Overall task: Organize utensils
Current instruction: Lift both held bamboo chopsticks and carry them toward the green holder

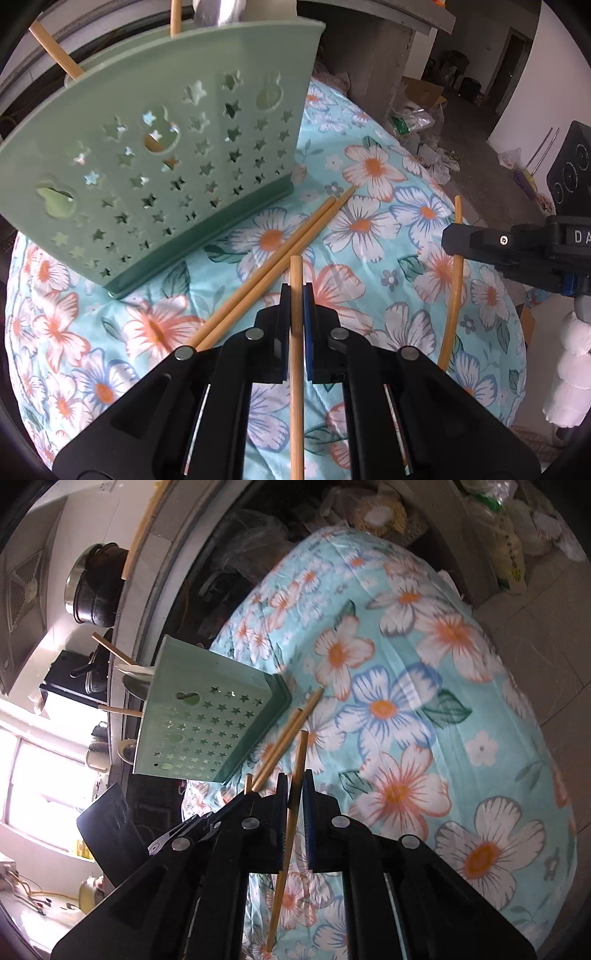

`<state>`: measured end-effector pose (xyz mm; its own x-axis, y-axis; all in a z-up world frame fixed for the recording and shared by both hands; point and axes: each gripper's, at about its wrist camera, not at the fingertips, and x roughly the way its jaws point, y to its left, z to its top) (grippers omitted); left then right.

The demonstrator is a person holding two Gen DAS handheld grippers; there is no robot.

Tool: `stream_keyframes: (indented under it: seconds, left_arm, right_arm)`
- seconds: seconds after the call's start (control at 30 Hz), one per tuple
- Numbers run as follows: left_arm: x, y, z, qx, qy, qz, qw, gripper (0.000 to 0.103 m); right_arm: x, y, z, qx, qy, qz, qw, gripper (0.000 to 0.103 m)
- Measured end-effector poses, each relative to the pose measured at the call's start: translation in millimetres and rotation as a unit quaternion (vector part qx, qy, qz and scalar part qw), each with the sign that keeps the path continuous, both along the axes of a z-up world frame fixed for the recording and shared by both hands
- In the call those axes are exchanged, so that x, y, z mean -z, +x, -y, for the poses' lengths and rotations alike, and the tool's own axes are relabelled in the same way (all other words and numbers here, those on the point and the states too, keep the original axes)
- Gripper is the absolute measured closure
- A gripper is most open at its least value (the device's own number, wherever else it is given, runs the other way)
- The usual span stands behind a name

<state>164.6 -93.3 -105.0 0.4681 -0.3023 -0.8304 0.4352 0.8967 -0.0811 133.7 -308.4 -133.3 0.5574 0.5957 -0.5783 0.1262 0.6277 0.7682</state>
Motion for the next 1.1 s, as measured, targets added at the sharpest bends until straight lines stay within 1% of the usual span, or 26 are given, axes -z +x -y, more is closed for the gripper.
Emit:
stream_keyframes:
  seconds: [0.23,0.43,0.9,1.1]
  left_arm:
    - [-21,-11,-11,-0.006,0.004,0.031,0.9995,0.097]
    - [-33,-17,-14,-0.009,0.005,0.049,0.9987,0.097]
    - [-51,-28,-19,-0.013,0.006,0.074,0.9972,0.097]
    - [-54,-30,-18,-0.013,0.008,0.079,0.9967,0.097]
  right_arm:
    - [-25,-5,-6,-0.001,-0.029,0.032,0.999,0.095]
    - [-38,-8,-11,-0.005,-0.043,0.049,0.998,0.096]
    - [-68,-17,-20,-0.007,-0.074,0.088,0.993,0.096]
    - [-71,-17,-20,-0.007,-0.077,0.094,0.993,0.096]
